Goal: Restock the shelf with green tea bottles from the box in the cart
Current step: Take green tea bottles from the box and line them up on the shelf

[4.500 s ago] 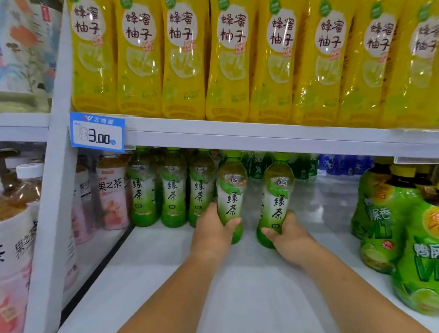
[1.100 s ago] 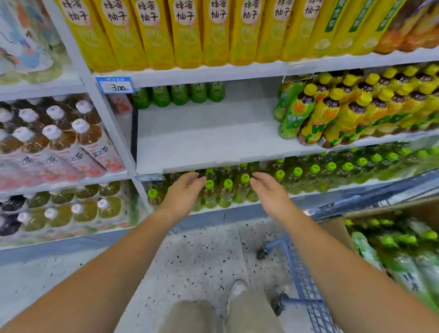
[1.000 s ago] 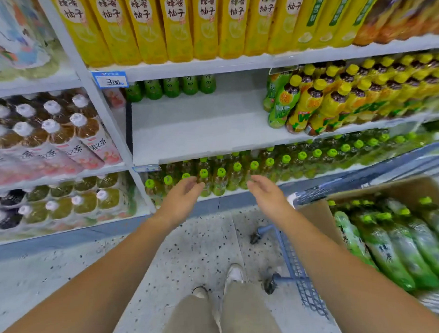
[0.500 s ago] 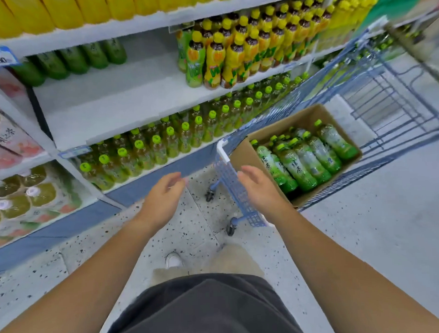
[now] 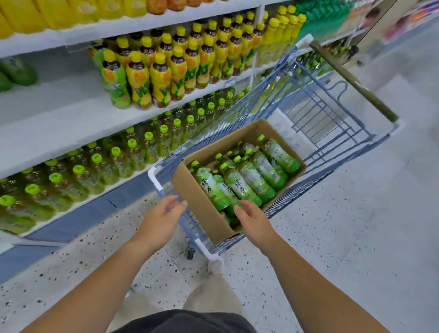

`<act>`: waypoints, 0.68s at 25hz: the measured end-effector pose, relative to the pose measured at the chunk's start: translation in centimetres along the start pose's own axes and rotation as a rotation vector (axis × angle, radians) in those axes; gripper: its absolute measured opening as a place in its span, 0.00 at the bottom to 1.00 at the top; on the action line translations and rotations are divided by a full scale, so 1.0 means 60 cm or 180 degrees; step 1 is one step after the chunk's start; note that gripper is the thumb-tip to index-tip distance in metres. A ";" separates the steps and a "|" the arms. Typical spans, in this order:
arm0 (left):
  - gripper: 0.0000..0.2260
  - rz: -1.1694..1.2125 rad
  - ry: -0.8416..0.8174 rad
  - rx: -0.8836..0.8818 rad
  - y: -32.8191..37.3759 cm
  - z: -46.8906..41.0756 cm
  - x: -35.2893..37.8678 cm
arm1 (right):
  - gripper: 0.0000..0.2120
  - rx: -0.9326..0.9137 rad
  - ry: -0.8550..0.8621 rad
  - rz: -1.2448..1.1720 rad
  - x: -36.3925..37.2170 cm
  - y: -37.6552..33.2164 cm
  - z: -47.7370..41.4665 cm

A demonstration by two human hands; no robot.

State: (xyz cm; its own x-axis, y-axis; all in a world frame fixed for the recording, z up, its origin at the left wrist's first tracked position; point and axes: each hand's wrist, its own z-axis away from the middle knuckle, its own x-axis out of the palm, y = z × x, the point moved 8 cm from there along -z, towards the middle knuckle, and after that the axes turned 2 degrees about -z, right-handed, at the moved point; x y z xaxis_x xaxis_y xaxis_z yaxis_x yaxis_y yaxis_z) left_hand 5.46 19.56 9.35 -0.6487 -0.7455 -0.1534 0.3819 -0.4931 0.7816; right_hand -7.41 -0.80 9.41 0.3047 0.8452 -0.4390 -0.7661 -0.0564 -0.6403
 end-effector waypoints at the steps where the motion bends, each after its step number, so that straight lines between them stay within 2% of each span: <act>1: 0.23 0.0014 -0.0031 -0.0018 0.012 -0.020 0.029 | 0.24 0.0021 -0.0035 0.0025 -0.022 0.004 -0.019; 9: 0.28 0.0064 -0.0108 -0.0367 0.082 -0.198 0.251 | 0.24 0.0149 -0.0250 0.0540 -0.200 0.034 -0.214; 17: 0.32 -0.0188 -0.0139 -0.0981 -0.001 -0.331 0.348 | 0.25 0.0228 -0.0545 0.1379 -0.229 0.072 -0.375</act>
State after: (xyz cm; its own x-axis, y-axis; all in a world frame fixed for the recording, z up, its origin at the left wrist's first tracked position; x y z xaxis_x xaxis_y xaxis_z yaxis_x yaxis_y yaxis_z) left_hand 4.98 -4.87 -5.89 -0.7008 -0.6948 -0.1616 0.5200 -0.6526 0.5510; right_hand -2.17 -24.64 -1.52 -0.1448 0.8278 -0.5420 -0.8409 -0.3916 -0.3734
